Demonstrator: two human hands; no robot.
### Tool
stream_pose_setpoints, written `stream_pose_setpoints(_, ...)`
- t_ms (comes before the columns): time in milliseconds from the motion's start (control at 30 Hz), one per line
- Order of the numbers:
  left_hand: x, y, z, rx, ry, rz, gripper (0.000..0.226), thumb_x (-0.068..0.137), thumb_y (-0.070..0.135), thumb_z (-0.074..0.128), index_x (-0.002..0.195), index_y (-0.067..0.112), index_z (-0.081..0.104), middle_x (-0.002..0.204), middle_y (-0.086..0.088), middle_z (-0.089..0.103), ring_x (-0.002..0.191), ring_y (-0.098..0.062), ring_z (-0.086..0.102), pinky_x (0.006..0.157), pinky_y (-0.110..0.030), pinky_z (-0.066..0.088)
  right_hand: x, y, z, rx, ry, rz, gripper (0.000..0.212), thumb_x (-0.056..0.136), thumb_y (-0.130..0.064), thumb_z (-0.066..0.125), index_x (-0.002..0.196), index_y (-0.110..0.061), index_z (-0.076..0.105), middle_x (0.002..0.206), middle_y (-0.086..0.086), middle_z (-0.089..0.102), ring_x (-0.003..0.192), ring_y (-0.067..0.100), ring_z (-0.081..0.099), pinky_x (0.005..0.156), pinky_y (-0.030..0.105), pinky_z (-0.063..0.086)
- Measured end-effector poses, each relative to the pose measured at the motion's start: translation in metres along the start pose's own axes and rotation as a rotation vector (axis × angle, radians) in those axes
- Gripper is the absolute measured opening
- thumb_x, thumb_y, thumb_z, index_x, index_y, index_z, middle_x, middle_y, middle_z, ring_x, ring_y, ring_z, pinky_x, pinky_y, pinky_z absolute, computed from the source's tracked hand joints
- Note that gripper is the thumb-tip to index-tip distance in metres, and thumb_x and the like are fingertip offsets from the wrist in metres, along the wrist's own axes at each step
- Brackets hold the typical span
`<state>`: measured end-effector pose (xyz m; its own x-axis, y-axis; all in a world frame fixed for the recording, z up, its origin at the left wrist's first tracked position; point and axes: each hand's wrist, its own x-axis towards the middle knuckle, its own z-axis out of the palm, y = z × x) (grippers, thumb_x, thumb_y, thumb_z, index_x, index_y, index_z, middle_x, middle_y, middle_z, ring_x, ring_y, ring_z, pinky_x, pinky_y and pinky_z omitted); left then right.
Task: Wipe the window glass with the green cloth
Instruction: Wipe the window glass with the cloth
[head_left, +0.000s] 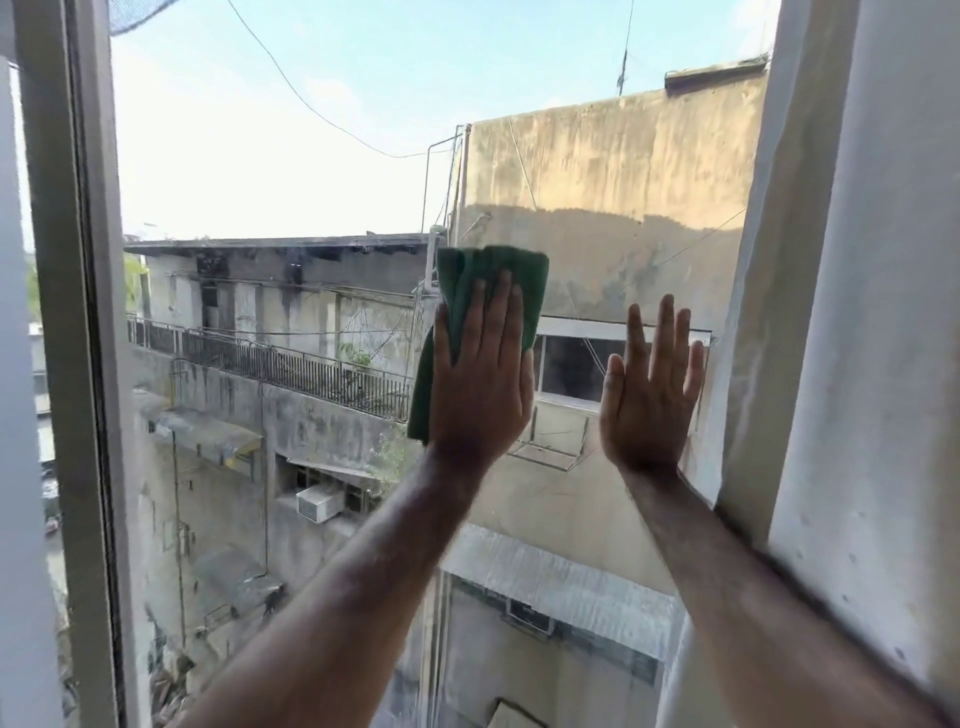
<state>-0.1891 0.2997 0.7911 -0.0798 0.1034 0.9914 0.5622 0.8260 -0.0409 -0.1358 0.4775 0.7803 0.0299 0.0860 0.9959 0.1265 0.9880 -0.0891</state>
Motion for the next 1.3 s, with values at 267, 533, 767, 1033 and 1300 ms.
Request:
stream_pose_setpoints(267,-0.172,-0.011,0.005,0.051,-0.230,0.145,0.071,0.105,0.037,0.042,0.165,0.008,0.017,0.177,-0.009,0.008,0.163,-0.029,0.012,0.130,-0.061,0.015,-0.001,0.000,0.001,0.009,-0.007,0.010,0.058,0.115,-0.036,0.029,0.172,-0.025,0.024,0.182,0.010,0.020,0.170,0.027,0.015,0.138,0.051,0.015)
stream_pose_setpoints(533,-0.007,0.018,-0.003,0.011,-0.063,0.072,0.064,0.109,0.038,0.035,0.165,0.010,0.022,0.174,-0.009,0.022,0.162,-0.028,0.018,0.128,-0.059,0.022,-0.001,-0.002,-0.003,0.005,-0.020,0.011,0.058,0.116,-0.036,0.024,0.172,-0.023,0.025,0.181,0.011,0.020,0.170,0.029,0.016,0.139,0.049,0.011)
stream_pose_setpoints(767,0.066,0.039,0.003,0.017,0.019,0.028,0.060,0.110,0.037,0.032,0.164,0.009,0.026,0.173,-0.009,0.026,0.161,-0.028,0.020,0.127,-0.060,0.019,0.000,0.001,-0.002,-0.019,0.001,-0.003,0.056,0.116,-0.033,0.024,0.171,-0.020,0.028,0.180,0.013,0.022,0.169,0.031,0.019,0.137,0.053,0.016)
stream_pose_setpoints(1033,-0.111,0.006,0.007,0.044,-0.162,0.118,0.069,0.108,0.037,0.036,0.166,0.010,0.010,0.177,-0.008,0.005,0.164,-0.026,0.006,0.129,-0.062,0.017,0.000,-0.003,-0.005,0.004,-0.018,0.001,0.059,0.116,-0.037,0.021,0.171,-0.020,0.028,0.180,0.014,0.022,0.169,0.031,0.018,0.137,0.053,0.016)
stream_pose_setpoints(1300,-0.100,0.003,-0.024,0.056,-0.112,0.127,0.055,0.107,0.041,0.040,0.155,0.014,0.045,0.162,-0.003,0.045,0.148,-0.024,0.043,0.114,-0.058,0.035,0.001,-0.004,-0.005,0.007,-0.016,0.010,0.058,0.115,-0.035,0.026,0.171,-0.020,0.029,0.180,0.013,0.023,0.169,0.031,0.019,0.138,0.052,0.014)
